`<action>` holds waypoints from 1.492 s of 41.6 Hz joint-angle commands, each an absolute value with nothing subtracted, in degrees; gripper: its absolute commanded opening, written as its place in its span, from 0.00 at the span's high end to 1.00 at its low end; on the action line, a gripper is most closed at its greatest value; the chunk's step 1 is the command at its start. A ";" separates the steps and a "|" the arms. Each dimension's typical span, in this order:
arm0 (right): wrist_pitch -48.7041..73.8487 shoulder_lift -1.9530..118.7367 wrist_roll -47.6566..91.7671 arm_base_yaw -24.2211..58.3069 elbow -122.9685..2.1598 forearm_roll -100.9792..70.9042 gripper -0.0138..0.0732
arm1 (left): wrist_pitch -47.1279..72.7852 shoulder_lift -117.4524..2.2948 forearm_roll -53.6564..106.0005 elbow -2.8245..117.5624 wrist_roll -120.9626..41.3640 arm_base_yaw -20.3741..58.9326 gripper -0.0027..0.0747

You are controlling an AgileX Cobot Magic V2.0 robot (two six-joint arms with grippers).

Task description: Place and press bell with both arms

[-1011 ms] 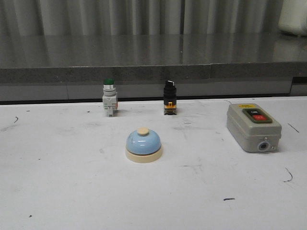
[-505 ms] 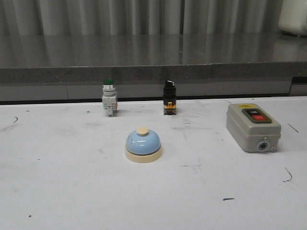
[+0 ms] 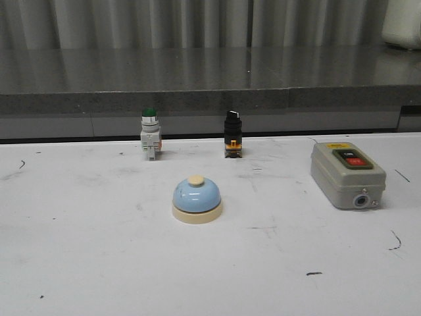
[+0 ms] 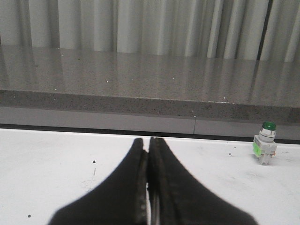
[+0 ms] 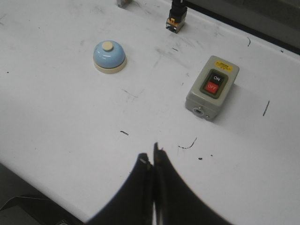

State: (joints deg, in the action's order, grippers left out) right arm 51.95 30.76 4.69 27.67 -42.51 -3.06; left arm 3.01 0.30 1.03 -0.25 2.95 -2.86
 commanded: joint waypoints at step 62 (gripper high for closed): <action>-2.78 -1.61 5.06 1.84 1.24 -4.48 0.91 | -1.86 1.22 1.02 -1.65 3.49 -2.92 0.99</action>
State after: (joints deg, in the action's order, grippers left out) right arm 3.50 -0.50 4.69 2.35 1.52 -4.08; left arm 2.68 0.30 1.03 -0.25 2.95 -2.86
